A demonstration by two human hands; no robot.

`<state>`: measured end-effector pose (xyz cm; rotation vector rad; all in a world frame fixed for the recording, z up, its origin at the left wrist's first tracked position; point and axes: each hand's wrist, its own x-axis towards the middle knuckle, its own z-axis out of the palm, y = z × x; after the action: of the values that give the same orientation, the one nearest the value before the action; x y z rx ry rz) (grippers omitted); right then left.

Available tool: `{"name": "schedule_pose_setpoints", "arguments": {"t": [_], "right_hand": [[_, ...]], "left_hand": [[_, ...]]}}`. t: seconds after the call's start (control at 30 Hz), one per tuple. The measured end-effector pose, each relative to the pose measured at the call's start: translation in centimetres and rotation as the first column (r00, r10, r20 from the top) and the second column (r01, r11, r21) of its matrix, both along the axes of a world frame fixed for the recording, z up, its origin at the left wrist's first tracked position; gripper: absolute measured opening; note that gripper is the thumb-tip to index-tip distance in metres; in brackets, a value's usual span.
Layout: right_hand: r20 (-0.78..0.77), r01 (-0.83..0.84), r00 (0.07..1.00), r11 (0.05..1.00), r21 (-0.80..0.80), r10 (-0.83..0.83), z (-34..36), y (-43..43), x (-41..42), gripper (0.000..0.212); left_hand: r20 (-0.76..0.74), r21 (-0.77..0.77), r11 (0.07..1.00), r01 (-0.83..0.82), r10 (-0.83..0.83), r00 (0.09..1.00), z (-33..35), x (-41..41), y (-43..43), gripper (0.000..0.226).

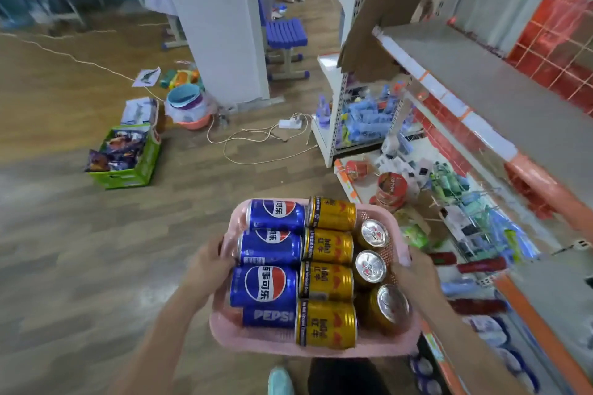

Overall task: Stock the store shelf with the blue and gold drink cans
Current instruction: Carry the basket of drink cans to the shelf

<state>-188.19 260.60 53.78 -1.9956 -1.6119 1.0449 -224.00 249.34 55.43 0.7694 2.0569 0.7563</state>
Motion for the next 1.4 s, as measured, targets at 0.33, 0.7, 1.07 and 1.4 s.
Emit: {"name": "schedule_pose_setpoints", "arguments": {"t": [0.33, 0.7, 1.07, 1.4], "right_hand": [[-0.067, 0.108, 0.991, 0.991, -0.077, -0.113, -3.4, 17.1, -8.0, 0.014], [-0.074, 0.317, 0.941, 0.937, -0.145, -0.33, -6.7, 31.0, -13.1, 0.039], [0.064, 0.678, 0.722, 0.687, -0.26, -0.689, -17.1, 32.9, -21.7, 0.04], [-0.022, 0.756, 0.613, 0.595, -0.272, -0.79, -24.0, 35.4, -29.0, 0.032]], "left_hand": [[0.021, -0.066, 0.996, 0.051, -0.05, 0.999, -1.2, -7.6, 20.8, 0.013], [-0.06, -0.173, 0.947, 0.27, -0.284, 0.957, -2.1, -12.9, 43.1, 0.018], [0.007, -0.17, 0.695, 0.699, -0.708, 0.706, -11.2, -17.4, 63.5, 0.004], [0.017, -0.194, 0.5, 0.844, -0.858, 0.513, -22.9, -18.2, 71.1, 0.01]]}}
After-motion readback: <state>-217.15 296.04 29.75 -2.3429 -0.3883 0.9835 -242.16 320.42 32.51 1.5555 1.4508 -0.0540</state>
